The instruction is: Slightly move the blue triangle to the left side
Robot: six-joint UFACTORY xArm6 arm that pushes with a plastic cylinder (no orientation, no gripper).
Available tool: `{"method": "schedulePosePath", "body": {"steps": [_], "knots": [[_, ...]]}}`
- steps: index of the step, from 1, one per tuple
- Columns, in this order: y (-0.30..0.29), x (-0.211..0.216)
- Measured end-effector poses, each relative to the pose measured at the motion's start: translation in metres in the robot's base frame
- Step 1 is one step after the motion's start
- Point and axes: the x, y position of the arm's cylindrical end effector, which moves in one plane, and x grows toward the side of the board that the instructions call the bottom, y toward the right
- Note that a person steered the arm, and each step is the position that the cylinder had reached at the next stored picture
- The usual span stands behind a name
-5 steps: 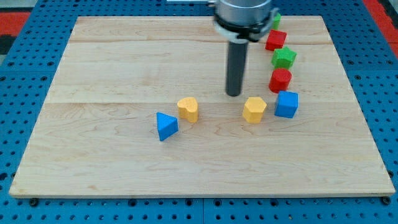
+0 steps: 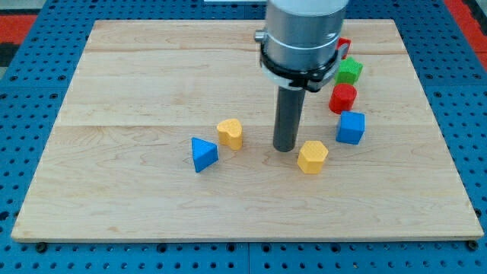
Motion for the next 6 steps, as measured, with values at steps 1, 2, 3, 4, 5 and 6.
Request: {"method": "schedulePosePath", "body": {"steps": [1, 2, 3, 4, 5, 6], "knots": [[-0.011, 0.012], [-0.012, 0.015], [-0.012, 0.024], [-0.036, 0.042], [-0.101, 0.035], [-0.118, 0.006]]}}
